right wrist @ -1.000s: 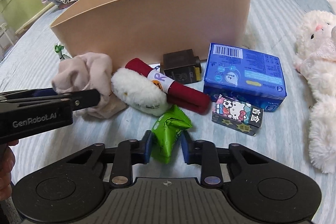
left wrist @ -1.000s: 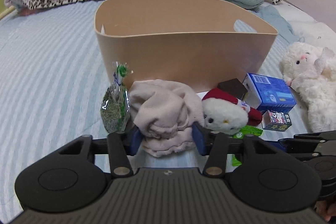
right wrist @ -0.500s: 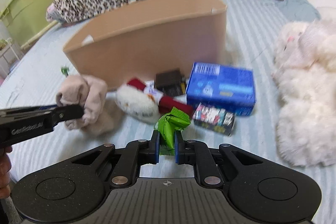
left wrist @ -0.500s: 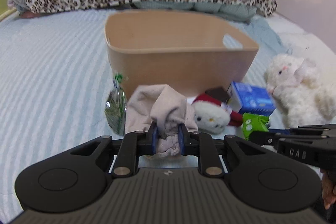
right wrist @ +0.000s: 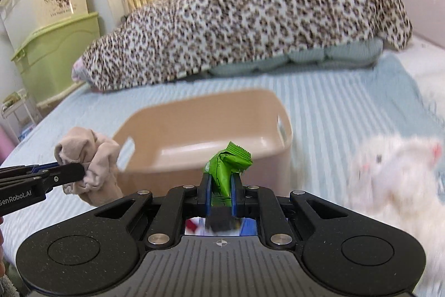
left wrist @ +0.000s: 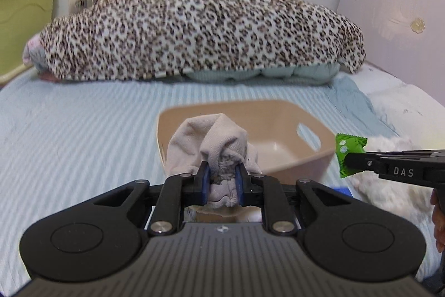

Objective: Organize objects
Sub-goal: 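Carry cloth and green packet over the basket and open both tools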

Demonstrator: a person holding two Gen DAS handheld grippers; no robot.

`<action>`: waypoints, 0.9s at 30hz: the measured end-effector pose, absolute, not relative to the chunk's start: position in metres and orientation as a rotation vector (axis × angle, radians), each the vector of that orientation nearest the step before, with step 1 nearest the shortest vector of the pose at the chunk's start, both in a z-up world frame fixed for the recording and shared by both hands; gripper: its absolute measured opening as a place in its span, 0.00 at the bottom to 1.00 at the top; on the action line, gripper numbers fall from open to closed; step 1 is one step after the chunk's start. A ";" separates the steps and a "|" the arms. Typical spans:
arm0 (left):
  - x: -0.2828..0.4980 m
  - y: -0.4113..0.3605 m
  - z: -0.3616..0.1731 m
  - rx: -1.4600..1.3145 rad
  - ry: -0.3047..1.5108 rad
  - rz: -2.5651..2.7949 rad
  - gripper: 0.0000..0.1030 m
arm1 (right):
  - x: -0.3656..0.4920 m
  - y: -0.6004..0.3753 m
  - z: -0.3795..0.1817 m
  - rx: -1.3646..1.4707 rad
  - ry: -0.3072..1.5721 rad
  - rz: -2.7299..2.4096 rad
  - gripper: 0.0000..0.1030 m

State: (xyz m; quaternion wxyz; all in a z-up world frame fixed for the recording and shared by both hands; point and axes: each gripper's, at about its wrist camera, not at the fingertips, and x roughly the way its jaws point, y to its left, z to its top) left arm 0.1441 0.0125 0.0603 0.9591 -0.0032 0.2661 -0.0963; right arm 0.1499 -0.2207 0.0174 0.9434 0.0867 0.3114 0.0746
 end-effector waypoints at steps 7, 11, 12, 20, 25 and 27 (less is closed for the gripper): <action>0.204 0.011 0.074 -0.027 0.556 -0.159 0.20 | 0.198 -0.229 0.029 0.219 0.607 0.141 0.12; 0.236 0.004 0.065 0.014 0.593 -0.140 0.20 | 0.226 -0.227 0.021 0.210 0.627 0.134 0.12; 0.242 0.003 0.060 0.028 0.604 -0.135 0.20 | 0.232 -0.226 0.017 0.208 0.638 0.133 0.12; 0.281 -0.010 0.017 0.070 0.785 -0.141 0.21 | 0.262 -0.204 -0.018 0.114 0.722 0.094 0.12; 0.277 -0.012 0.014 0.092 0.817 -0.137 0.37 | 0.268 -0.203 -0.025 0.125 0.788 0.132 0.18; 0.269 -0.011 0.021 0.086 0.810 -0.140 0.71 | 0.265 -0.205 -0.021 0.128 0.790 0.134 0.35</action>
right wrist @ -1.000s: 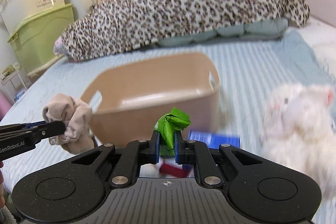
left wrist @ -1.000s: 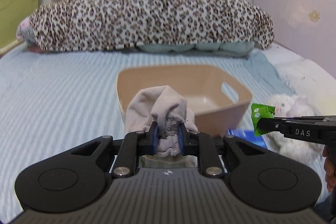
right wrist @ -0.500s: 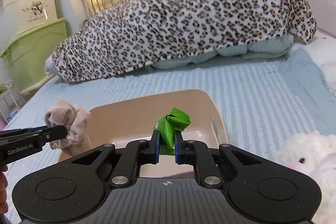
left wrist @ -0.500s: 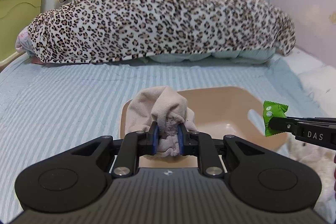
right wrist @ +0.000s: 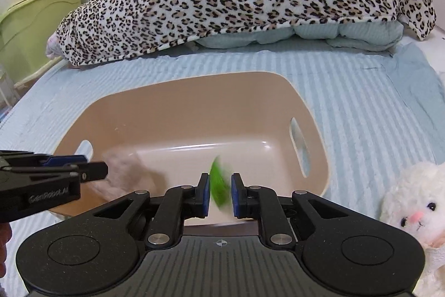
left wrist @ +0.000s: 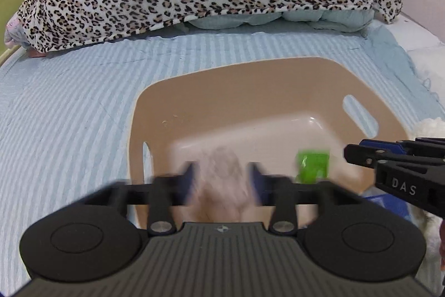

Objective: Organize objects
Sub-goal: 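Carry cloth and green packet over the basket and open both tools, then grasp the herb bag with left tool while right tool grasps Hello Kitty candy box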

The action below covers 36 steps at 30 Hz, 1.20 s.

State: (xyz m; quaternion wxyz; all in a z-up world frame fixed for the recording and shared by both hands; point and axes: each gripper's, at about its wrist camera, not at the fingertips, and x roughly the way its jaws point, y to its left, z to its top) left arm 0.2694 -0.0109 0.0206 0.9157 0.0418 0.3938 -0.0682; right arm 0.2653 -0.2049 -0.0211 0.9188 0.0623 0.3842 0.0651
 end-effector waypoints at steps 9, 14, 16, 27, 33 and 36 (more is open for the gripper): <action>0.235 0.002 0.047 0.082 0.742 -0.117 0.89 | 0.223 -0.218 0.010 0.101 0.719 0.128 0.84; 0.212 0.012 0.045 0.080 0.738 -0.114 0.89 | 0.194 -0.228 0.008 0.090 0.720 0.094 0.97; 0.205 0.016 0.040 0.085 0.746 -0.114 0.89 | 0.183 -0.232 0.002 0.079 0.735 0.079 0.99; 0.205 0.034 -0.020 0.094 0.885 -0.124 0.89 | 0.154 -0.252 -0.064 0.101 0.885 -0.015 0.98; 0.213 0.042 -0.048 0.078 0.944 -0.128 0.85 | 0.156 -0.247 -0.092 0.125 0.931 -0.039 0.94; 0.219 0.047 -0.057 0.038 0.976 -0.141 0.72 | 0.159 -0.243 -0.098 0.136 0.930 -0.048 0.92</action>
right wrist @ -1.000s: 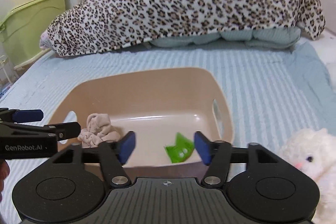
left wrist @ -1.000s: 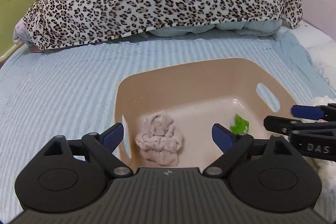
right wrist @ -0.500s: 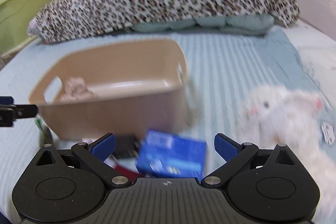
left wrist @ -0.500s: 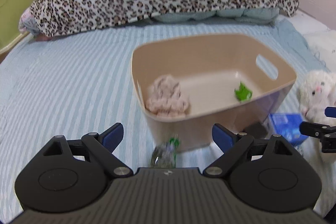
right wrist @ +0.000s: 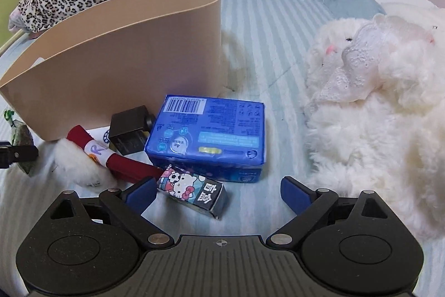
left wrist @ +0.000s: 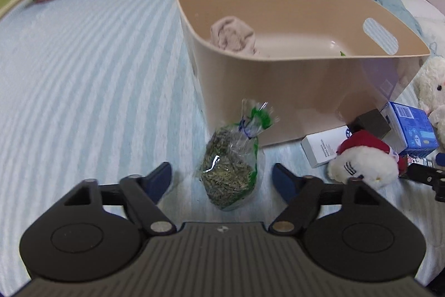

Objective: Organize objects
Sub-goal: 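Grasp the herb bag with left tool while right tool grasps Hello Kitty candy box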

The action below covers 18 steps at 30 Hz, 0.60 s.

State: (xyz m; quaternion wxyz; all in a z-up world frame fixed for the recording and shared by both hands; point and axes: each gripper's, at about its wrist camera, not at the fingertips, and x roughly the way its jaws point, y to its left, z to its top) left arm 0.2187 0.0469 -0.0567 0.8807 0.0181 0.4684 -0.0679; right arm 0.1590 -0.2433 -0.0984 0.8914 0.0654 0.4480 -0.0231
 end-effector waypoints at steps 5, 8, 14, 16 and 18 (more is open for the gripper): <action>0.222 0.053 -0.064 -0.005 0.996 -0.149 0.59 | 0.162 -0.234 -0.106 0.148 0.930 -0.041 0.76; 0.222 0.057 -0.065 -0.031 1.002 -0.176 0.43 | 0.161 -0.233 -0.110 0.179 0.943 -0.029 0.58; 0.213 0.055 -0.061 0.006 0.967 -0.181 0.35 | 0.155 -0.234 -0.115 0.166 0.948 -0.018 0.20; 0.209 0.053 -0.057 0.023 0.954 -0.183 0.33 | 0.152 -0.235 -0.114 0.170 0.939 -0.019 0.20; 0.206 0.052 -0.053 0.034 0.942 -0.194 0.33 | 0.149 -0.236 -0.112 0.165 0.929 -0.016 0.20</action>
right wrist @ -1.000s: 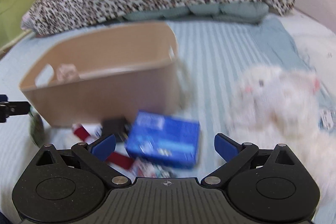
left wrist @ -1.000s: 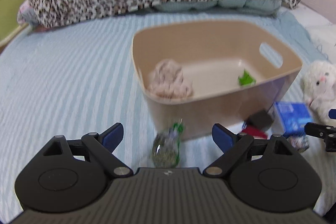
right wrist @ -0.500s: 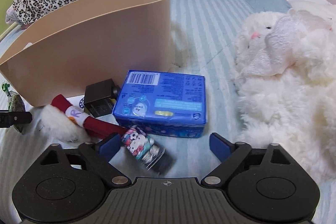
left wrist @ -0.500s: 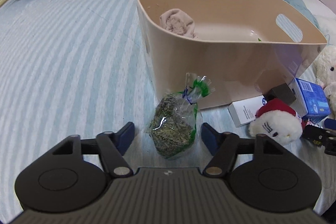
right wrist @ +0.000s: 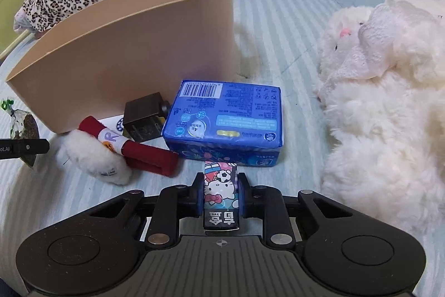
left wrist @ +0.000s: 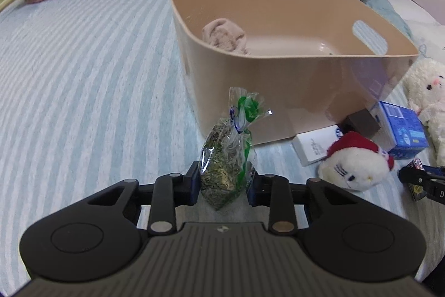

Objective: Organize objects
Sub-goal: 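Grasp the herb bag with left tool while right tool grasps Hello Kitty candy box, then lower herb bag and candy box into the basket and open both tools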

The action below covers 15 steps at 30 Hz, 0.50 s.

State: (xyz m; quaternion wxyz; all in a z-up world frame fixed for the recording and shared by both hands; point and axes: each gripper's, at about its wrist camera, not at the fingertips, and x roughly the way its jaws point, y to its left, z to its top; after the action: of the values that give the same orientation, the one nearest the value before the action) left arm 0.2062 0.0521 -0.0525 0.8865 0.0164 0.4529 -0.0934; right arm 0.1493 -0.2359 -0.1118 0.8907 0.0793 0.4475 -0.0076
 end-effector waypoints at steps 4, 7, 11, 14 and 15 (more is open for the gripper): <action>0.195 0.049 -0.039 0.061 0.905 -0.208 0.32 | 0.140 -0.236 -0.103 0.156 0.896 -0.001 0.20; 0.188 0.051 -0.028 0.021 0.889 -0.219 0.32 | 0.131 -0.237 -0.092 0.155 0.859 0.014 0.20; 0.177 0.054 -0.008 -0.001 0.840 -0.227 0.32 | 0.130 -0.236 -0.072 0.155 0.795 0.039 0.20; 0.177 0.054 0.007 -0.025 0.811 -0.247 0.32 | 0.135 -0.234 -0.053 0.136 0.742 0.056 0.20; 0.176 0.053 0.012 -0.020 0.794 -0.245 0.32 | 0.137 -0.233 -0.046 0.126 0.722 0.060 0.20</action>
State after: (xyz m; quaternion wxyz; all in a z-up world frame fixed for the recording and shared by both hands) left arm 0.1763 0.0528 0.0118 0.9148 -0.0096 0.3858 -0.1192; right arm 0.1372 -0.2331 -0.0460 0.9333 0.0614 0.3527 0.0294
